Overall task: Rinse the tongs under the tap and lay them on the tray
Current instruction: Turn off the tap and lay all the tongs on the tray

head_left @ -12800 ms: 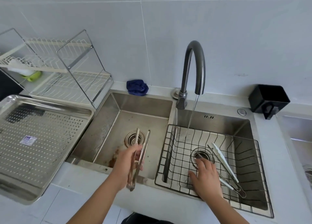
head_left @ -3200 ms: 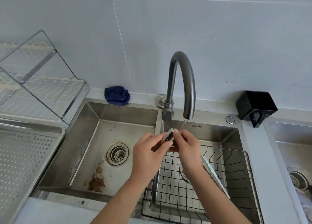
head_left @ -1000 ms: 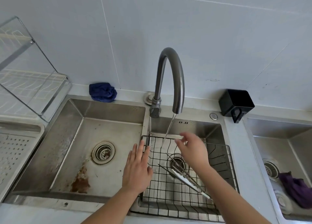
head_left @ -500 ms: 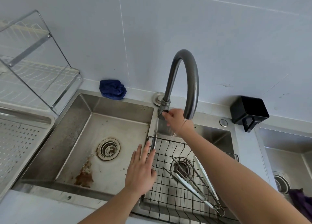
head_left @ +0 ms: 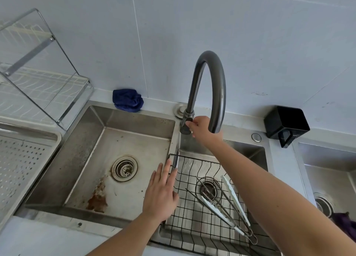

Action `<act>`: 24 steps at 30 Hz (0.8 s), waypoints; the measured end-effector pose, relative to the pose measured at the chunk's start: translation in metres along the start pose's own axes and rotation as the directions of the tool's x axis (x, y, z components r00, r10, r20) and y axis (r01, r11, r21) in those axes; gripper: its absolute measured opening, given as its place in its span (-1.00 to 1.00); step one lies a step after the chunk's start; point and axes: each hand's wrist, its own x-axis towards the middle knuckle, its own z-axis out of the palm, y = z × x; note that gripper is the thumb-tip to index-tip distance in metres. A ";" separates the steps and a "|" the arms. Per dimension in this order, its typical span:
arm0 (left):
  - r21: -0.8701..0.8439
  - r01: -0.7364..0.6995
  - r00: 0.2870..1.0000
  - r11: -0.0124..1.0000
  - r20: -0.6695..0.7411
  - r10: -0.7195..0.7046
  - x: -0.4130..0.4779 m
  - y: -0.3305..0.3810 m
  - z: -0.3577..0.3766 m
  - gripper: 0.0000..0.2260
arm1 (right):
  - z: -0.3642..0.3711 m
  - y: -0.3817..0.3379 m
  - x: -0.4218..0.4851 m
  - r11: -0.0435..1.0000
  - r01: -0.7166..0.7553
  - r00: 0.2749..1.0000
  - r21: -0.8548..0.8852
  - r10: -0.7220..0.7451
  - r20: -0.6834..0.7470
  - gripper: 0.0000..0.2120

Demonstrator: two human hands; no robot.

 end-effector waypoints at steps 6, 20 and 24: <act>-0.019 -0.010 1.000 1.000 -0.007 0.009 0.001 0.000 0.000 -0.35 | -0.024 0.011 -0.040 0.988 0.098 0.994 0.122 -0.103 0.032 -0.68; 0.152 -0.156 0.976 0.976 -0.129 0.176 -0.007 0.012 -0.013 -0.39 | -0.028 0.187 -0.197 0.953 -0.217 0.976 -0.210 0.216 -0.026 -0.86; -0.067 -0.175 0.981 0.982 -0.098 0.168 -0.022 0.055 -0.011 -0.92 | -0.025 0.201 -0.206 0.940 -0.179 0.984 -0.292 0.165 -0.073 -0.88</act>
